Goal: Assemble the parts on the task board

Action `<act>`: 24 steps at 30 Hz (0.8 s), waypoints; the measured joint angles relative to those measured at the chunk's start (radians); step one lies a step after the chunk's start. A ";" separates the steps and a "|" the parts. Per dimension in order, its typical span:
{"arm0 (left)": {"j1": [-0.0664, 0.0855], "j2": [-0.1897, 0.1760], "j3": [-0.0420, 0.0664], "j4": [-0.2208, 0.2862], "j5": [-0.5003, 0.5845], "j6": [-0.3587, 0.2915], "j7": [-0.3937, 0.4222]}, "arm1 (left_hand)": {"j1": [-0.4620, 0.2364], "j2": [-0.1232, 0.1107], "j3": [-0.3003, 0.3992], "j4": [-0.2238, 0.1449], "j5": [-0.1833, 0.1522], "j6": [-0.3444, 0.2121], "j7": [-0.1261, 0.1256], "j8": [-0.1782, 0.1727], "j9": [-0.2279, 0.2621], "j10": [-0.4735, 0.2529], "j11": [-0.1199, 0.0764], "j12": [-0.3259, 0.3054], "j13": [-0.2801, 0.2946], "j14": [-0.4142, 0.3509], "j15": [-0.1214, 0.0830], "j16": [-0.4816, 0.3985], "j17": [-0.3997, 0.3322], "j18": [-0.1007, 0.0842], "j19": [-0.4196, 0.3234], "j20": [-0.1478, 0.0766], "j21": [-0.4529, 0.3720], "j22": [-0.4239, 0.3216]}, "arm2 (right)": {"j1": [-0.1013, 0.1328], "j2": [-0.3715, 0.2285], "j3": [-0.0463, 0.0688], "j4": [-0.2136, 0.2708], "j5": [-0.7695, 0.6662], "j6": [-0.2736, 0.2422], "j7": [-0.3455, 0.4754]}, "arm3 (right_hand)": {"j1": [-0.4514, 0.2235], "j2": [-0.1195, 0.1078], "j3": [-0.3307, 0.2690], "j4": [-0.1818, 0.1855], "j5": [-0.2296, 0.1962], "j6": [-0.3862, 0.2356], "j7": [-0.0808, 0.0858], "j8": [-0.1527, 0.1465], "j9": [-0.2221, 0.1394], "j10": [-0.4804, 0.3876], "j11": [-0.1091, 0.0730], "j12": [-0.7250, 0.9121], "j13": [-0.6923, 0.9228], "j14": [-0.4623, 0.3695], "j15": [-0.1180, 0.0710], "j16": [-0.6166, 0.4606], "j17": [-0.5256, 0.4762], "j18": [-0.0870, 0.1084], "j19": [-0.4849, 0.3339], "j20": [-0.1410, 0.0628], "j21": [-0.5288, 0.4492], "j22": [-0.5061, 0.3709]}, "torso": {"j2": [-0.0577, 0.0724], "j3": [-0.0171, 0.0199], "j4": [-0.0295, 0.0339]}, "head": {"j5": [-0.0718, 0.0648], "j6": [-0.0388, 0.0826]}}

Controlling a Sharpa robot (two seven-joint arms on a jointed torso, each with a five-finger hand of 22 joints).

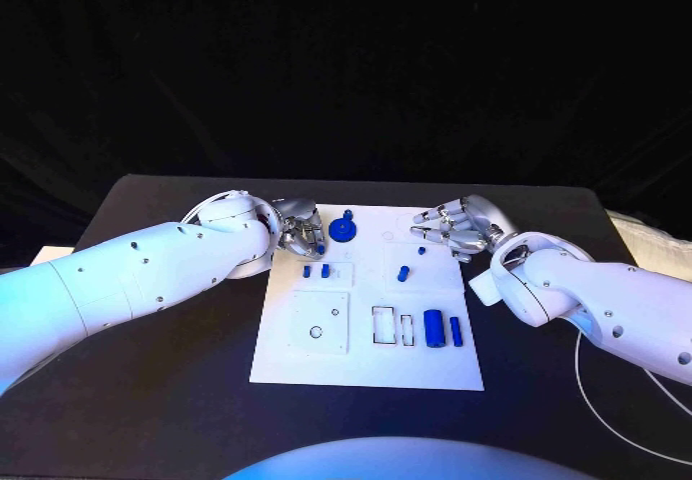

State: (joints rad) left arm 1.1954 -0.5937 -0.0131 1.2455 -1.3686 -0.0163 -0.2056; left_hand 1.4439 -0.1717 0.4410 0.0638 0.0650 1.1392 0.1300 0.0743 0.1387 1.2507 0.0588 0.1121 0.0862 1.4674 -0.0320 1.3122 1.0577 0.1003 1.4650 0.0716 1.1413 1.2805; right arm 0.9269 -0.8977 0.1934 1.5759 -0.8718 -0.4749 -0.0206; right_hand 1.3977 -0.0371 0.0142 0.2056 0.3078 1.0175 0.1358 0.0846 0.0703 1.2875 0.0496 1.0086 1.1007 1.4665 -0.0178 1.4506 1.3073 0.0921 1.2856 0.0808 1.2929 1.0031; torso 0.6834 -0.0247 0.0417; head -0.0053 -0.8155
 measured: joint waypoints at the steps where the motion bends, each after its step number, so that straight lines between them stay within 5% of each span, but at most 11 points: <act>1: 0.000 0.000 0.000 0.000 0.000 0.001 -0.001 | -0.002 -0.002 0.003 -0.001 0.000 -0.004 0.003 0.000 -0.001 -0.002 0.002 -0.005 -0.001 -0.002 0.002 0.000 0.000 0.000 0.000 0.000 0.000 0.000 | 0.000 0.000 0.000 0.000 0.000 0.000 0.000 | 0.000 0.000 0.000 0.000 0.000 0.000 0.000 0.000 0.000 0.000 0.000 0.000 0.000 0.000 0.000 0.000 0.000 0.000 0.000 0.000 0.000 0.000 | 0.000 0.0000 0.0001 | 0.000 0.000; 15: 0.000 -0.002 0.000 0.000 -0.003 0.006 -0.005 | -0.017 -0.017 0.013 -0.002 0.000 -0.047 0.021 -0.008 -0.022 -0.022 0.021 -0.035 -0.005 0.000 0.014 0.004 -0.005 0.000 0.000 0.007 0.000 0.001 | 0.000 0.001 0.000 -0.001 0.000 0.000 0.000 | 0.000 0.000 0.000 0.000 0.000 0.000 0.000 0.000 0.000 0.000 0.000 0.000 -0.001 0.000 0.000 0.000 0.001 0.001 0.000 0.000 -0.003 -0.002 | -0.001 0.0002 0.0005 | 0.000 -0.001; 19: 0.000 -0.005 0.000 0.002 -0.003 0.006 -0.006 | -0.022 -0.022 0.016 -0.005 0.000 -0.064 0.028 -0.008 -0.031 -0.027 0.027 -0.039 -0.007 -0.003 0.019 0.004 -0.009 0.000 0.000 0.007 0.000 0.002 | 0.000 0.001 0.000 -0.003 0.000 0.001 0.000 | 0.000 0.000 0.000 0.000 0.000 0.000 0.000 0.000 0.000 -0.004 0.000 -0.012 -0.010 0.000 0.000 -0.004 0.001 0.016 -0.007 0.001 -0.009 -0.011 | -0.001 0.0002 0.0005 | 0.000 -0.001; 24: 0.001 -0.015 0.001 0.008 -0.003 0.005 -0.007 | -0.029 -0.029 0.019 -0.007 0.000 -0.098 0.033 -0.011 -0.045 -0.038 0.030 -0.043 -0.010 -0.002 0.024 0.004 -0.014 0.001 0.000 0.015 0.000 0.002 | 0.000 0.000 0.000 -0.010 0.000 0.004 -0.001 | 0.010 0.010 0.006 0.006 0.000 -0.009 -0.005 -0.005 0.000 -0.126 0.003 -0.248 -0.206 0.000 0.000 -0.073 -0.008 0.032 -0.063 0.002 -0.075 -0.112 | -0.001 0.0001 0.0010 | -0.001 -0.001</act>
State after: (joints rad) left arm 1.1959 -0.6082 -0.0125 1.2531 -1.3712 -0.0116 -0.2122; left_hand 1.4154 -0.2003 0.4598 0.0564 0.0651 1.0409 0.1627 0.0628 0.0941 1.2129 0.0890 0.0694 0.0761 1.4652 -0.0083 1.3161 1.0432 0.1009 1.4650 0.0862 1.1413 1.2828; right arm 0.9268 -0.8978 0.1934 1.5657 -0.8718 -0.4708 -0.0219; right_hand 1.4074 -0.0274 0.0199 0.2114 0.3078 1.0087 0.1310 0.0796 0.0703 1.1612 0.0529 0.7608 0.8945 1.4665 -0.0178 1.3772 1.2990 0.1238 1.2221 0.0825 1.2178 0.8910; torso 0.6823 -0.0246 0.0427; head -0.0065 -0.8167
